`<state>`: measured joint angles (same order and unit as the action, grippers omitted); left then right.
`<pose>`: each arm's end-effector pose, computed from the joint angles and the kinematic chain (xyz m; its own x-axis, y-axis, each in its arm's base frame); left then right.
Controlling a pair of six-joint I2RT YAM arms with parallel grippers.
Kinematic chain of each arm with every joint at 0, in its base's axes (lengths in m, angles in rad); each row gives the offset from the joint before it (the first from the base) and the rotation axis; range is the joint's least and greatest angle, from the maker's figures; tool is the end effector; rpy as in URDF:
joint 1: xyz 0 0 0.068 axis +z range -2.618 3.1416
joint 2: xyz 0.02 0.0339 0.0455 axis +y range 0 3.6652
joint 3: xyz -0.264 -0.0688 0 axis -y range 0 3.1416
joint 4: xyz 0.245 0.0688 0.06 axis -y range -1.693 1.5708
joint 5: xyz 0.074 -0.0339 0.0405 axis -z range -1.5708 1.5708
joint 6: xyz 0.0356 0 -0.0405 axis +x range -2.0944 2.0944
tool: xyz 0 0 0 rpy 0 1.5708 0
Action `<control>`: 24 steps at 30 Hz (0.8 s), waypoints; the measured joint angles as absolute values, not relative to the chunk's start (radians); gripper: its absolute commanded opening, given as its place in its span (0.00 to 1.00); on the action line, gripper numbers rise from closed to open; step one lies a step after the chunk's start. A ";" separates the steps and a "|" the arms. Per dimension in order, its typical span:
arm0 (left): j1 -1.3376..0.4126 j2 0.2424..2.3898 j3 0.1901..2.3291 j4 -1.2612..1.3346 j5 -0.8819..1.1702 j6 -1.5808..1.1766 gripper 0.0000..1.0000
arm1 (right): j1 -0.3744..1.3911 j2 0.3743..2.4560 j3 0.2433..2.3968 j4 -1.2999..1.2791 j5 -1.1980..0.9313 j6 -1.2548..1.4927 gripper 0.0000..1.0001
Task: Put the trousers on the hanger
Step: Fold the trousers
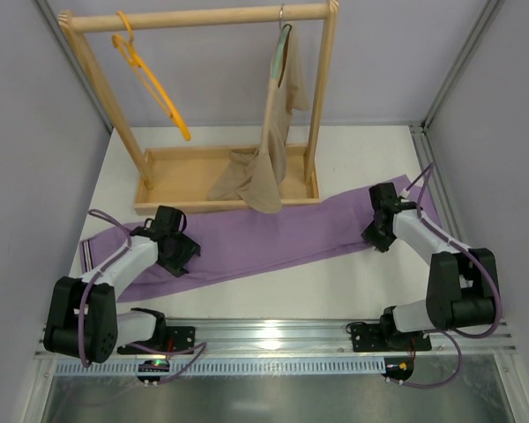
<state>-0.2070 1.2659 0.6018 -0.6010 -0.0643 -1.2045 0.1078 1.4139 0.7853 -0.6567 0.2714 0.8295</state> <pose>0.1997 -0.0396 0.1571 -0.5081 -0.8454 -0.1650 -0.8047 0.5342 -0.2590 0.2423 0.0166 0.1748 -0.6652 0.6428 -0.3799 0.6843 0.7284 0.0340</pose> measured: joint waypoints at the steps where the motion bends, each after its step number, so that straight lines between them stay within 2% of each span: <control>1: -0.207 1.264 0.600 -0.600 -0.064 -1.205 0.60 | 0.101 1.405 0.785 -0.653 0.268 0.837 0.37; 10: -0.207 1.247 0.591 -0.595 -0.064 -1.204 0.60 | 0.078 1.300 0.759 -0.619 0.250 0.933 0.37; 20: -0.207 1.237 0.587 -0.593 -0.065 -1.203 0.60 | 0.074 1.316 0.690 -0.503 0.224 1.028 0.40; 24: -0.207 1.236 0.587 -0.594 -0.066 -1.202 0.59 | 0.074 1.316 0.653 -0.455 0.225 1.057 0.36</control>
<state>-0.2066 1.2358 0.5869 -0.5938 -0.0658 -1.2022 0.0742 1.3163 0.6533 -0.4549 0.2253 1.0573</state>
